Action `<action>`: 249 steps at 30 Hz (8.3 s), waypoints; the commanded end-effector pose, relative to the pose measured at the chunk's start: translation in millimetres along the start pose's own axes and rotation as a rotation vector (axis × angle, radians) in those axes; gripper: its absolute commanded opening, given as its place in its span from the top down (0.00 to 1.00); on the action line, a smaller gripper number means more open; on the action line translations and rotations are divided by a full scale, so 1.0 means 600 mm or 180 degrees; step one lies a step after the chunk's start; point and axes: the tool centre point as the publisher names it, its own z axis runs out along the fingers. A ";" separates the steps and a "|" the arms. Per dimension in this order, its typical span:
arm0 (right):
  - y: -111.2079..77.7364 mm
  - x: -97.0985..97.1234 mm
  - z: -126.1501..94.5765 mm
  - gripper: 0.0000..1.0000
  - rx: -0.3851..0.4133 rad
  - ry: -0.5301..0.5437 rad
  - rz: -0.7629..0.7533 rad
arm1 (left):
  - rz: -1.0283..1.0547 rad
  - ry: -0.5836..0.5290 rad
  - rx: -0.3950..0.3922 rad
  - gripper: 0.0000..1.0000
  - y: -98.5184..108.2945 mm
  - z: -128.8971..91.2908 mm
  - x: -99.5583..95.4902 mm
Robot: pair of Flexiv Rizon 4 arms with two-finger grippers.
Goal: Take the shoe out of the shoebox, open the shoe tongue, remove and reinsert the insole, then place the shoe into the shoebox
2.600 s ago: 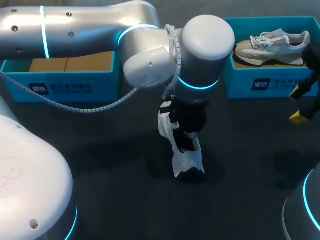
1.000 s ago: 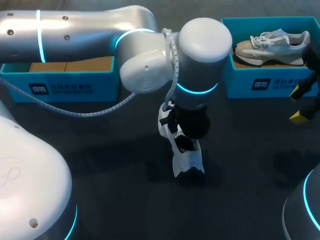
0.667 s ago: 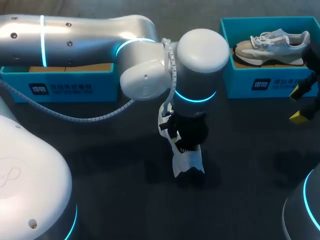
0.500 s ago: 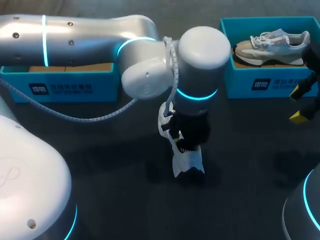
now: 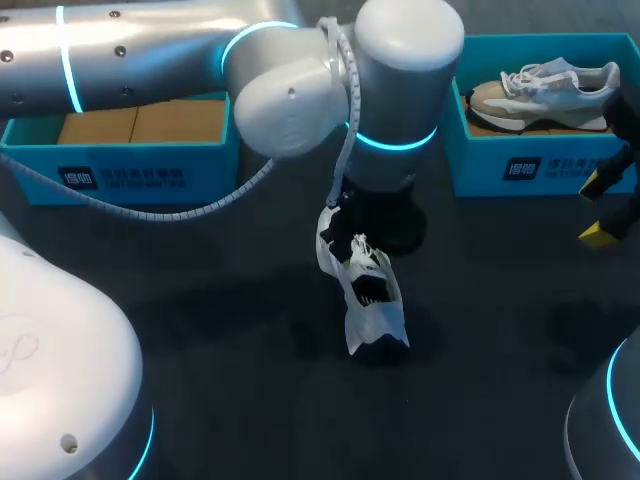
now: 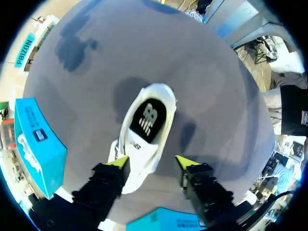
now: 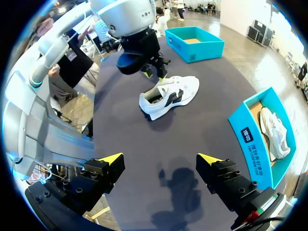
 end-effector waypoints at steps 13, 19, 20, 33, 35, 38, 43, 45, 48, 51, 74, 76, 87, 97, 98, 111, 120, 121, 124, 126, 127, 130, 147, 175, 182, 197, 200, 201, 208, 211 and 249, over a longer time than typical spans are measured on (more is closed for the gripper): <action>0.002 -0.003 0.001 0.00 0.0014 0.0008 0.0006 | 0.0087 -0.0056 0.0175 0.00 0.018 0.000 0.013; 0.002 -0.003 0.001 0.00 0.0014 0.0008 0.0006 | -0.0131 -0.0095 0.0249 0.00 0.014 -0.008 0.013; 0.002 -0.003 0.001 0.00 0.0014 0.0008 0.0006 | -0.0393 -0.0020 0.0239 0.00 0.012 -0.010 0.010; 0.002 -0.003 0.001 0.00 0.0014 0.0008 0.0006 | -0.2294 0.0064 0.0085 0.00 -0.028 -0.039 0.027; 0.002 -0.003 0.001 0.00 0.0014 0.0008 0.0006 | -0.2511 0.0101 0.0108 0.00 -0.034 -0.041 0.030; 0.002 -0.003 0.001 0.00 0.0014 0.0008 0.0006 | -0.2771 0.0050 0.0100 0.00 -0.045 -0.047 0.039; 0.002 -0.003 0.001 0.00 0.0014 0.0008 0.0006 | -0.3152 -0.0008 0.0138 0.00 -0.059 -0.044 0.060; 0.002 -0.003 0.001 0.00 0.0014 0.0008 0.0006 | -0.3185 -0.0049 0.0157 0.00 -0.067 -0.040 0.068; 0.002 -0.003 0.001 0.00 0.0014 0.0008 0.0006 | -0.3251 -0.0116 0.0183 0.00 -0.079 -0.029 0.076; 0.002 -0.003 0.001 0.00 0.0014 0.0008 0.0006 | -0.3371 -0.0248 0.0245 0.00 -0.090 -0.018 0.084; 0.002 -0.003 0.001 0.00 0.0014 0.0008 0.0006 | -0.3474 -0.0308 0.0497 0.00 -0.145 0.077 0.035; 0.002 -0.003 0.001 0.00 0.0014 0.0008 0.0006 | -0.3464 -0.0288 0.0509 0.00 -0.148 0.084 0.030; 0.002 -0.003 0.001 0.00 0.0014 0.0008 0.0006 | -0.3476 -0.0168 0.0487 0.00 -0.154 0.128 0.029; 0.002 -0.003 0.001 0.00 0.0014 0.0008 0.0006 | -0.3467 -0.0062 0.0456 0.11 -0.162 0.162 0.030; 0.002 -0.003 0.001 0.00 0.0014 0.0008 0.0006 | -0.3472 -0.0052 0.0461 0.09 -0.161 0.166 0.029; 0.002 -0.003 0.001 0.00 0.0014 0.0008 0.0006 | -0.3502 0.0028 0.0424 0.41 -0.164 0.187 0.031; 0.002 -0.003 0.001 0.00 0.0014 0.0008 0.0006 | -0.3503 0.0091 0.0465 1.00 -0.159 0.178 0.049; 0.002 -0.003 0.001 0.00 0.0014 0.0008 0.0006 | -0.3504 0.0105 0.0475 1.00 -0.158 0.176 0.051; 0.002 -0.003 0.001 0.00 0.0014 0.0008 0.0006 | -0.3504 0.0141 0.0473 1.00 -0.156 0.163 0.056; 0.002 -0.003 0.001 0.00 0.0014 0.0008 0.0006 | -0.3512 0.0162 0.0451 1.00 -0.154 0.152 0.059; 0.002 -0.003 0.001 0.00 0.0014 0.0008 0.0006 | -0.3506 0.0174 0.0415 1.00 -0.151 0.144 0.061; 0.002 -0.003 0.001 0.00 0.0014 0.0008 0.0006 | -0.3510 0.0189 0.0351 1.00 -0.143 0.117 0.063; 0.002 -0.003 0.001 0.00 0.0014 0.0008 0.0006 | -0.3539 0.0143 0.0250 1.00 -0.080 -0.049 0.052; 0.002 -0.003 0.001 0.00 0.0014 0.0008 0.0006 | -0.3696 -0.0026 0.0148 1.00 -0.037 -0.128 0.040; 0.002 -0.003 0.001 0.00 0.0014 0.0008 0.0006 | -0.3696 -0.0026 0.0148 1.00 -0.037 -0.128 0.040; 0.002 -0.003 0.001 0.00 0.0014 0.0008 0.0006 | -0.3557 -0.0040 0.0131 1.00 -0.017 -0.126 0.051; 0.002 -0.003 0.001 0.00 0.0014 0.0008 0.0006 | -0.3526 -0.0016 0.0199 1.00 -0.001 -0.130 0.057; 0.002 -0.003 0.001 0.00 0.0014 0.0008 0.0006 | -0.3518 -0.0020 0.0201 1.00 0.005 -0.132 0.060; 0.002 -0.003 0.001 0.00 0.0014 0.0008 0.0006 | -0.3456 -0.0037 0.0188 1.00 0.056 -0.139 0.080; 0.002 -0.003 0.001 0.00 0.0014 0.0008 0.0006 | -0.3433 -0.0027 0.0201 1.00 0.085 -0.141 0.090; 0.002 -0.003 0.001 0.00 0.0014 0.0008 0.0006 | -0.3864 -0.0011 0.0546 1.00 0.459 -0.111 0.324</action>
